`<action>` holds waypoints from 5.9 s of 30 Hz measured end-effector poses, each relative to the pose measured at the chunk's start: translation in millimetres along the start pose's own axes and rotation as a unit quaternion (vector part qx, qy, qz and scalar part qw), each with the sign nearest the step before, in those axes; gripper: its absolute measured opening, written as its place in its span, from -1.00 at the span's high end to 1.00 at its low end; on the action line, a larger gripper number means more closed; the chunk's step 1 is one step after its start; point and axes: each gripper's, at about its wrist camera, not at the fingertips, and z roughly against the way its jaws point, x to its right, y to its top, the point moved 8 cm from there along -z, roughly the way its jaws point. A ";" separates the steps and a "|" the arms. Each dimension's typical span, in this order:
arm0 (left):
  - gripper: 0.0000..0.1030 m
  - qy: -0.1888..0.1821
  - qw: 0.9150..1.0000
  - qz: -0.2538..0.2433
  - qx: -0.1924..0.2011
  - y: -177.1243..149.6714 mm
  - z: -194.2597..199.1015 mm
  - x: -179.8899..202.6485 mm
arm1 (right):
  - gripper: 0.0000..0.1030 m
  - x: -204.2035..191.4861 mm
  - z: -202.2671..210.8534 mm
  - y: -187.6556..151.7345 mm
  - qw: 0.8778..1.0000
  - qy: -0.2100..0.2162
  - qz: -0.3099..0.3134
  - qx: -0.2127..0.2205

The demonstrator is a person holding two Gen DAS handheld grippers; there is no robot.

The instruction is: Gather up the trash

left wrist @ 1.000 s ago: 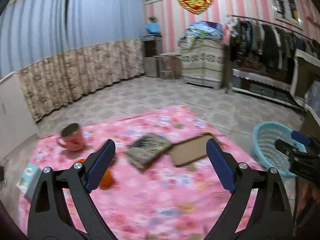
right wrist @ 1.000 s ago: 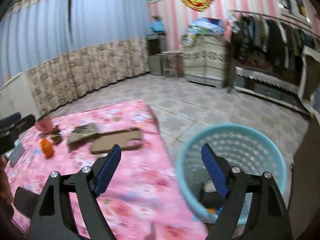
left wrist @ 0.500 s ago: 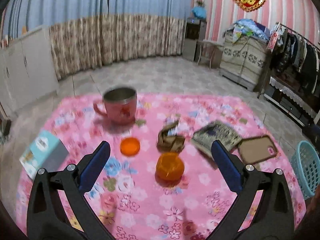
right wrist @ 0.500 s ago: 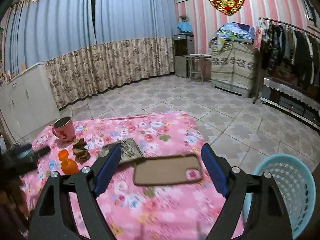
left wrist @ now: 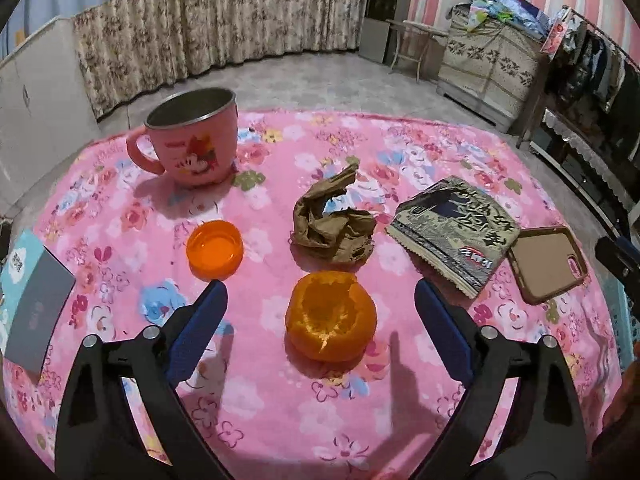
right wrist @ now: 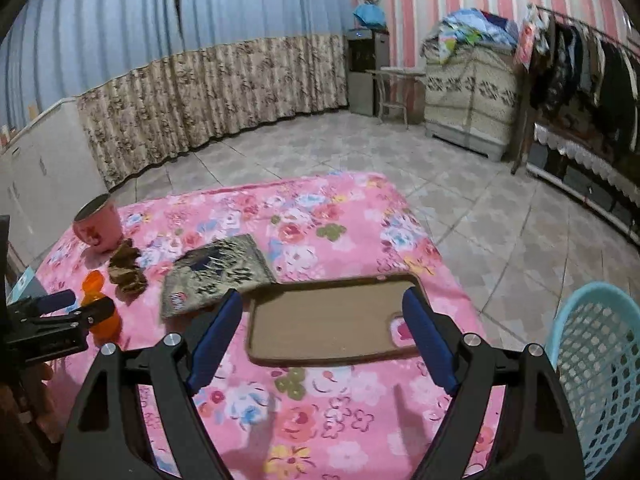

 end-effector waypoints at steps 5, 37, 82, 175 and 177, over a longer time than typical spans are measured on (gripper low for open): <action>-0.36 -0.014 0.999 -0.018 -0.025 -4.4 -10.2 10.5 | -0.57 8.9 -5.2 -4.2 1.000 -0.004 -0.015 -0.010; 0.23 0.041 0.998 0.026 0.044 30.3 40.1 -60.3 | -0.13 -78.8 -107.8 -6.1 0.989 0.010 0.083 -0.122; 0.22 -0.120 0.981 -0.125 0.088 -9.4 105.8 233.1 | 0.36 225.9 149.0 -55.0 0.986 -0.129 -0.109 0.005; -0.90 0.090 0.983 0.019 0.160 76.6 120.1 -69.7 | -0.80 -22.9 64.1 32.0 0.998 0.000 -0.017 0.063; -0.90 0.090 0.983 0.019 0.160 78.5 114.3 -72.1 | -0.80 -31.7 53.8 33.4 0.998 0.000 -0.011 0.058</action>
